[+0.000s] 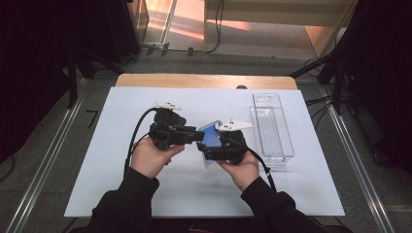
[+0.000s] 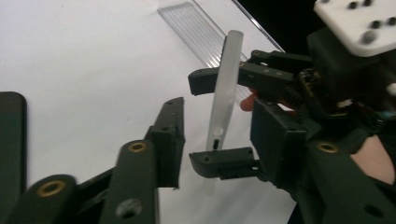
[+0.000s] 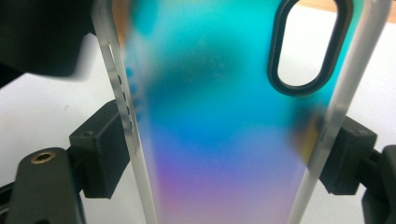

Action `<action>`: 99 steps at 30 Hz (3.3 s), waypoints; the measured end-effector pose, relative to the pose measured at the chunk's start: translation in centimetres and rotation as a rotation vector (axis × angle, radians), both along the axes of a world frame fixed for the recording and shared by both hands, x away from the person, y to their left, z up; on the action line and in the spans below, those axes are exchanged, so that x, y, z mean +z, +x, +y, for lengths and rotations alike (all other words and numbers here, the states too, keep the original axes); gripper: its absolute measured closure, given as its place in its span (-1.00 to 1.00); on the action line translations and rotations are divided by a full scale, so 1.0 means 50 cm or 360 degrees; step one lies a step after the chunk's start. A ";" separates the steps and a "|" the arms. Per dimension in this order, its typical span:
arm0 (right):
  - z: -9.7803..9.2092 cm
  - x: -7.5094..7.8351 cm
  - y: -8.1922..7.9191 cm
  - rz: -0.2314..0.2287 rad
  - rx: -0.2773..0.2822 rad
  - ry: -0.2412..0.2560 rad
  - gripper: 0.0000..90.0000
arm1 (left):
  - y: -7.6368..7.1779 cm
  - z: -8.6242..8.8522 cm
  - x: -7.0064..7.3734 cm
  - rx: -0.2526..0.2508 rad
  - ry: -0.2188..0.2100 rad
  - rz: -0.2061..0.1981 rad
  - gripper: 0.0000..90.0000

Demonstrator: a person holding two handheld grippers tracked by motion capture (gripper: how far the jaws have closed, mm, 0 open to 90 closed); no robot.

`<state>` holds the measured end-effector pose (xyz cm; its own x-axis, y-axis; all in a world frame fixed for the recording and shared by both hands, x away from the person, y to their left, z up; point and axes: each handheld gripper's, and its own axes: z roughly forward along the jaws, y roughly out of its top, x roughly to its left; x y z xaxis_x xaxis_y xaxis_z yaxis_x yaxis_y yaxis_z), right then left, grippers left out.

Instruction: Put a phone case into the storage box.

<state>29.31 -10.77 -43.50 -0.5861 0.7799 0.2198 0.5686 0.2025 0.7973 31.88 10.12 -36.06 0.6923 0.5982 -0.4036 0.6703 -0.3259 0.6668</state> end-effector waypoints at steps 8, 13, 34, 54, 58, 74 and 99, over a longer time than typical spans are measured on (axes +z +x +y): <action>-0.021 -0.012 0.018 0.0040 -0.0016 -0.0038 -0.65 | -0.005 0.013 -0.009 -0.0081 0.0038 -0.0033 -0.08; -0.044 -0.011 0.023 0.0067 0.0047 -0.0026 -0.65 | -0.010 0.021 -0.033 -0.0167 0.0071 -0.0080 -0.19; -0.092 0.021 0.026 0.0044 0.0182 0.0024 -0.65 | -0.043 0.078 -0.151 -0.0339 0.0125 -0.0171 -0.35; -0.138 0.067 0.037 0.0046 0.0116 0.0037 -0.65 | -0.072 0.148 -0.184 -0.0160 0.0122 -0.0058 -0.35; -0.158 0.081 0.044 0.0036 0.0059 0.0049 -0.65 | -0.071 0.156 -0.184 -0.0089 0.0116 -0.0061 -0.35; -0.236 0.119 0.077 -0.0015 -0.0153 0.0069 -0.65 | -0.083 0.178 -0.185 -0.0003 0.0134 -0.0064 -0.35; -0.334 0.091 0.154 -0.0048 -0.0598 0.0032 -0.65 | -0.077 0.185 -0.190 0.0027 0.0126 -0.0049 -0.35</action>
<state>37.03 -27.47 -38.97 -0.2666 0.9374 0.2243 0.5763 -0.0315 0.8166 28.03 19.39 -45.55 0.6935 0.6389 -0.3330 0.6554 -0.3674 0.6599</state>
